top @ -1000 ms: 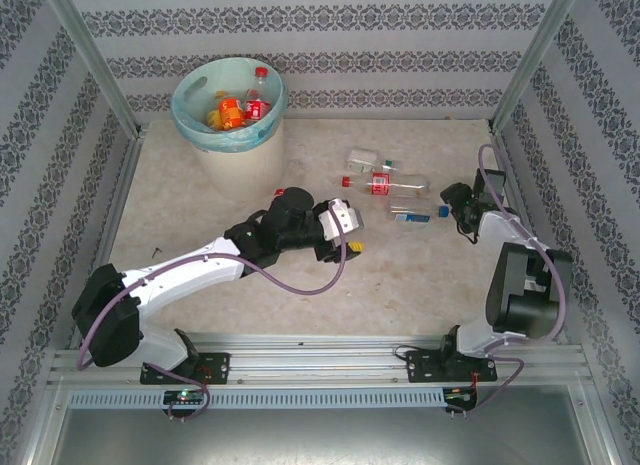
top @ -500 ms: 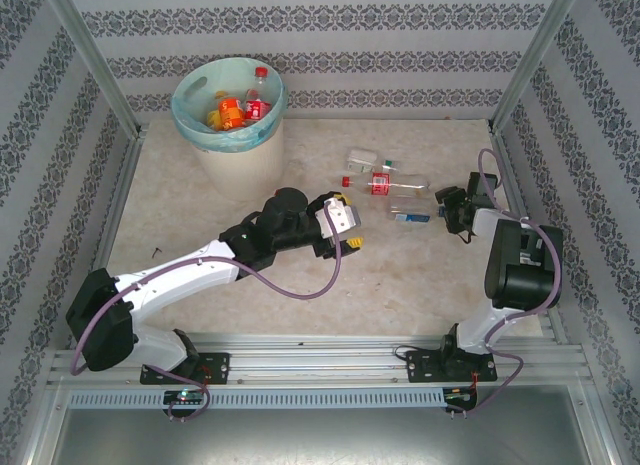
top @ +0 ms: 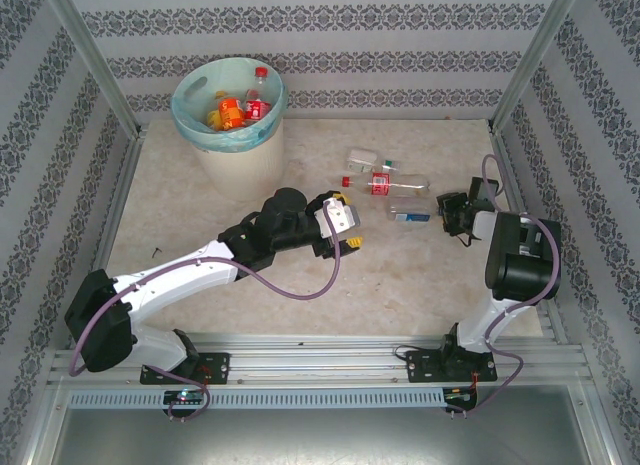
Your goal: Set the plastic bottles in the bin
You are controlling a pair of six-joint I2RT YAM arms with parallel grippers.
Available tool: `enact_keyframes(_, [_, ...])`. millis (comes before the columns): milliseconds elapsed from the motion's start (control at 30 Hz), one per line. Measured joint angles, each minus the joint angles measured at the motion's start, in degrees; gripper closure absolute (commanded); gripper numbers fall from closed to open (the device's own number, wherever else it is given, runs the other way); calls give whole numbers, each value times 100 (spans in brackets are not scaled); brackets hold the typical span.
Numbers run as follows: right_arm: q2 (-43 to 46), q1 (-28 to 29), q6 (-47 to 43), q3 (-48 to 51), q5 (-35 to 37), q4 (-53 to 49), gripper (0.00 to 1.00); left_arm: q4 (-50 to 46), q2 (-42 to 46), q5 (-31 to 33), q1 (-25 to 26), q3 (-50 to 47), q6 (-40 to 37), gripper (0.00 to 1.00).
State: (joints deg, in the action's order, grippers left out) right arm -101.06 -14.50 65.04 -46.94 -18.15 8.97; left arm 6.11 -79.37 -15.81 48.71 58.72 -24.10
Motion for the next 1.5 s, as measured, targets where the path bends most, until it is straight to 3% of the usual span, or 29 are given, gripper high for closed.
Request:
enact_keyframes(400, [654, -190, -144, 369, -216, 103, 96, -2, 81, 166, 0, 0, -28, 17])
enact_keyframes(633, [1565, -160, -514, 608, -680, -254, 97, -514, -9, 328, -83, 540, 577, 14])
enact_keyframes(733, [2140, 35, -876, 603, -831, -531, 99, -914, -280, -48, -358, 1244, 1163, 15])
enact_keyframes(933, [3095, 975, -1742, 173, -1368, -754, 100, -1521, -896, -922, -907, 2111, 2273, 15])
enact_keyframes(1200, [3418, 2216, -2684, -730, -1923, -704, 100, -2262, -1366, -1694, -951, 2341, 2964, 15])
enact_keyframes(1367, [3504, 2570, -3051, -841, -1945, -723, 100, -2284, -1357, -2306, -984, 2350, 3246, 16])
enact_keyframes(1500, [3576, 2769, -3213, -885, -1945, -737, 100, -2221, -1357, -2688, -984, 2350, 3488, 23])
